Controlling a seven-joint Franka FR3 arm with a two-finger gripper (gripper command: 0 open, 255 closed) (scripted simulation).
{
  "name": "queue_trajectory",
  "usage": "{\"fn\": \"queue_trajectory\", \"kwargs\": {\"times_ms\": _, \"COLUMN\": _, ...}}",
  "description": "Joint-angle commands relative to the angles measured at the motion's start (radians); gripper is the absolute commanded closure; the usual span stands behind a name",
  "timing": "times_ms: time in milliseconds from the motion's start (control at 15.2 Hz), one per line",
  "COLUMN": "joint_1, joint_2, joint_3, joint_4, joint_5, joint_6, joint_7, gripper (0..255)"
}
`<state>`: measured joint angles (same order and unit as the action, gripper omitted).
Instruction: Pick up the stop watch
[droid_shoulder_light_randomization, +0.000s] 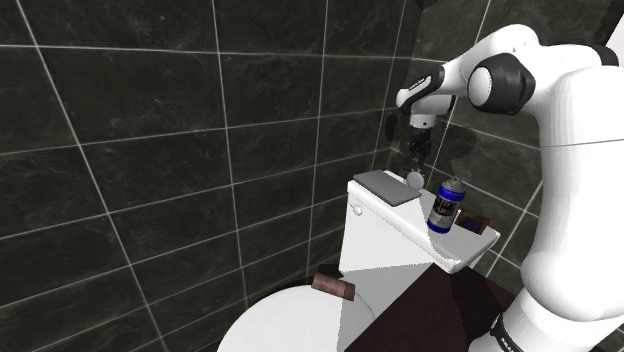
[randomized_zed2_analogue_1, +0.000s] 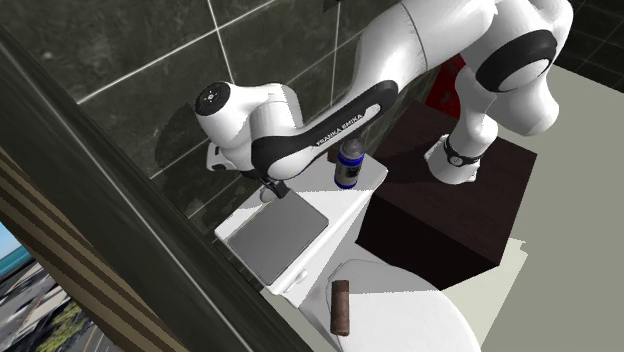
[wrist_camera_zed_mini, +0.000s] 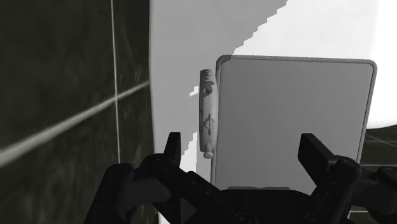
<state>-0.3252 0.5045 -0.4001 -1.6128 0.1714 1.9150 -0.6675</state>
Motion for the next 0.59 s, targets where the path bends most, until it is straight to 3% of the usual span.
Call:
{"fn": "queue_trajectory", "kwargs": {"times_ms": 0, "joint_1": -0.017, "joint_2": 0.048, "joint_3": -0.004, "joint_4": 0.009, "joint_5": 0.006, "joint_6": 0.05, "joint_7": -0.007, "gripper": 0}}
{"fn": "queue_trajectory", "kwargs": {"times_ms": 462, "joint_1": -0.029, "joint_2": 0.083, "joint_3": 0.014, "joint_4": -0.013, "joint_5": 0.016, "joint_6": 0.107, "joint_7": -0.01, "gripper": 0}}
{"fn": "queue_trajectory", "kwargs": {"times_ms": 528, "joint_1": -0.03, "joint_2": 0.087, "joint_3": 0.015, "joint_4": -0.018, "joint_5": 0.018, "joint_6": 0.116, "joint_7": -0.012, "gripper": 255}}
